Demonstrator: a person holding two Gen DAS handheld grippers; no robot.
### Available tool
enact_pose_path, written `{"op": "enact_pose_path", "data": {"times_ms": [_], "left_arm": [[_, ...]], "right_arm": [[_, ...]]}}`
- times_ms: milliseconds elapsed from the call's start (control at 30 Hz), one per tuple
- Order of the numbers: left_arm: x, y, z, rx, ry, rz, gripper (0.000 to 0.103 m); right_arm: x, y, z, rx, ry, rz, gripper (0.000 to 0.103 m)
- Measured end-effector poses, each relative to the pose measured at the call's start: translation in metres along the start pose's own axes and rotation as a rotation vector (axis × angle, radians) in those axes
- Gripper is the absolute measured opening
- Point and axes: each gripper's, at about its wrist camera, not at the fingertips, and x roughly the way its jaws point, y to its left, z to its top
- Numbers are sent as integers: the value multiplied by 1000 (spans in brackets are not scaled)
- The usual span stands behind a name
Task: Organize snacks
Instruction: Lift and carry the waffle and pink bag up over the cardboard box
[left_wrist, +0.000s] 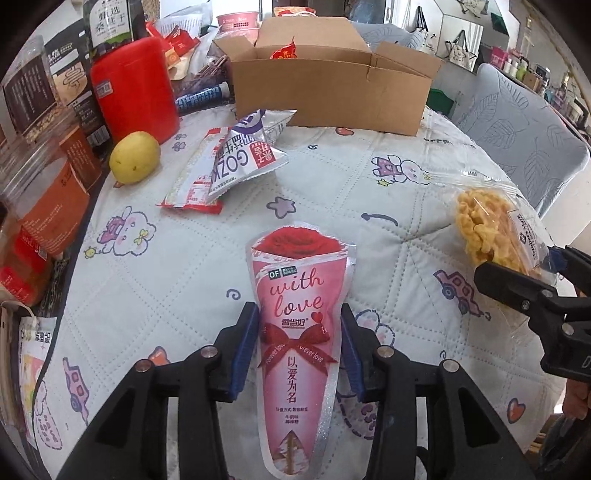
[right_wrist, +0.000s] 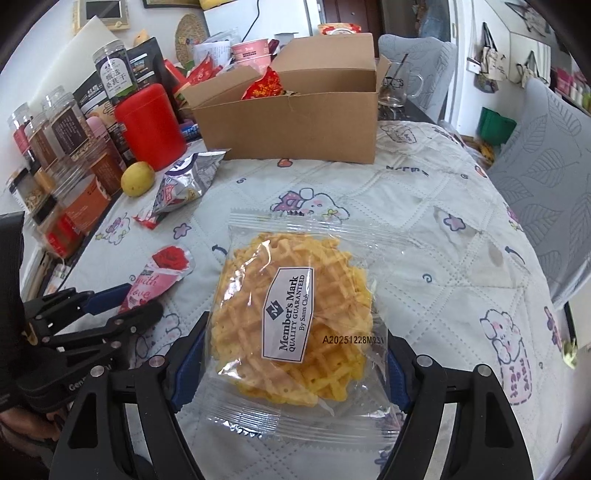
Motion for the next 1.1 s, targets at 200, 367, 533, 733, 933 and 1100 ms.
{"op": "enact_pose_path", "data": {"times_ms": [200,367,533,733,933,1100], "left_arm": [[-3,14,5,-60,-8,-60,37],[-14,14,8,-79,-33,-92,36],[-31,9,12,-65,-74,-105,36],[-55,4,21,-49,-135,-117,36],[-74,-3,31,-28,-185,-142,36],[-88,-7,42,-13,-231,-157,36]], "right_arm": [[-2,0,-1,0,-6,15,80],[-8,3,-2,-8,-20,19,80],[-15,6,-4,-16,-31,27,80],[-25,9,-4,-22,-50,43,80],[-38,12,1,-27,-77,69,80],[-53,14,10,-40,-121,45,80]]}}
